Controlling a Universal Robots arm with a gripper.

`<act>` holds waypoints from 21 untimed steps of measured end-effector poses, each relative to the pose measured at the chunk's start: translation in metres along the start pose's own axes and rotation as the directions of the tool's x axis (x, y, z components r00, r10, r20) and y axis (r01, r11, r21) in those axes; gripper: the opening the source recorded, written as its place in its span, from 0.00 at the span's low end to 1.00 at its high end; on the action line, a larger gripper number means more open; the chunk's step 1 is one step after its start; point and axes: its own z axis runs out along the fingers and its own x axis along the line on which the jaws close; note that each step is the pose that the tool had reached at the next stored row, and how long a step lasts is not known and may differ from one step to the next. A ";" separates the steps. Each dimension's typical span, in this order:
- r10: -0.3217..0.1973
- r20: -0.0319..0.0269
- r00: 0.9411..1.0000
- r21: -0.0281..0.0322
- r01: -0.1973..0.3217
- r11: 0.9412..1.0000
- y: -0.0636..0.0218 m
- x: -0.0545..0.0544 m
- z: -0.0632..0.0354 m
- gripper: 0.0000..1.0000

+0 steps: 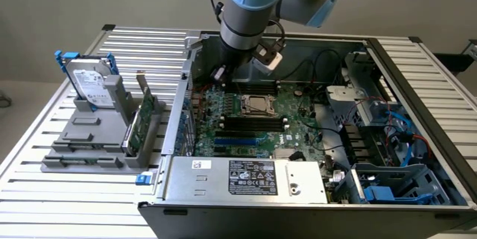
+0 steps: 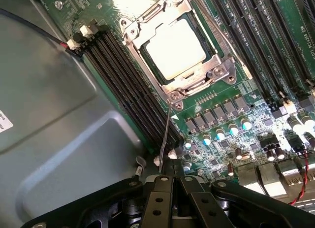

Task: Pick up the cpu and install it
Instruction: 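Close the cpu cover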

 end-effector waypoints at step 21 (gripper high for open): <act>0.050 -0.075 0.996 -0.059 -0.054 0.997 0.0061 0.004 -0.0009 0.11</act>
